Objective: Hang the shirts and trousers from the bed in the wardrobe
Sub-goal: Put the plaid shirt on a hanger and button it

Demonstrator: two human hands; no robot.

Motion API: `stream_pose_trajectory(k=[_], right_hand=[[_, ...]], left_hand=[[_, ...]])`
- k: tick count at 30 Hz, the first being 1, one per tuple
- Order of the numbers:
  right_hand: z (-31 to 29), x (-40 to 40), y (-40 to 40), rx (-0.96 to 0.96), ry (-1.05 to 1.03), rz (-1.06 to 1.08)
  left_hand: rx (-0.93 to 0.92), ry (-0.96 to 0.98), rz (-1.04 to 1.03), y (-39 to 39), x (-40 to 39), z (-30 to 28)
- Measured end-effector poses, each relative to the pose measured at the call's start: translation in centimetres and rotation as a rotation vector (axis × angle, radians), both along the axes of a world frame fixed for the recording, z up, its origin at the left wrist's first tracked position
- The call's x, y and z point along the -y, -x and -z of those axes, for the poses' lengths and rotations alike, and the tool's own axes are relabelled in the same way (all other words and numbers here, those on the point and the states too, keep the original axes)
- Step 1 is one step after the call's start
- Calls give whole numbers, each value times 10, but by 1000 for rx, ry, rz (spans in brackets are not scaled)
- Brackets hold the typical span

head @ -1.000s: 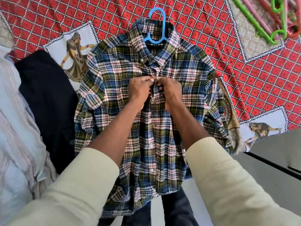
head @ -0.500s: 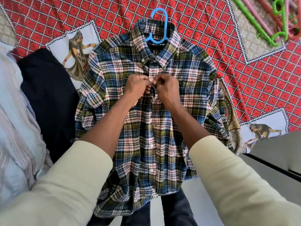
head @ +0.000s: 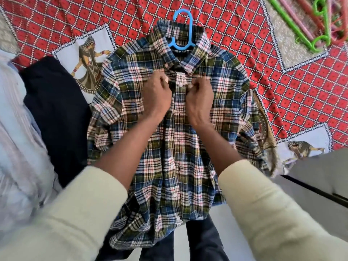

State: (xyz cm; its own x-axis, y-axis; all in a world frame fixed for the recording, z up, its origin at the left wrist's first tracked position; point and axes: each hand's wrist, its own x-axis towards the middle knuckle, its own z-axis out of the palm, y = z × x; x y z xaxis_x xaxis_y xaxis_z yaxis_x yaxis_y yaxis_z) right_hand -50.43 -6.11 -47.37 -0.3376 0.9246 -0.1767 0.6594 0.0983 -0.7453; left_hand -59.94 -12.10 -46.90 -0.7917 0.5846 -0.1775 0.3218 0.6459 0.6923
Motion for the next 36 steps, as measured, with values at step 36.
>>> stream_pose_trajectory(k=[36], right_hand=[[18,71,-35,49,234,53]], left_hand=[[144,160,32,-44,69,20]])
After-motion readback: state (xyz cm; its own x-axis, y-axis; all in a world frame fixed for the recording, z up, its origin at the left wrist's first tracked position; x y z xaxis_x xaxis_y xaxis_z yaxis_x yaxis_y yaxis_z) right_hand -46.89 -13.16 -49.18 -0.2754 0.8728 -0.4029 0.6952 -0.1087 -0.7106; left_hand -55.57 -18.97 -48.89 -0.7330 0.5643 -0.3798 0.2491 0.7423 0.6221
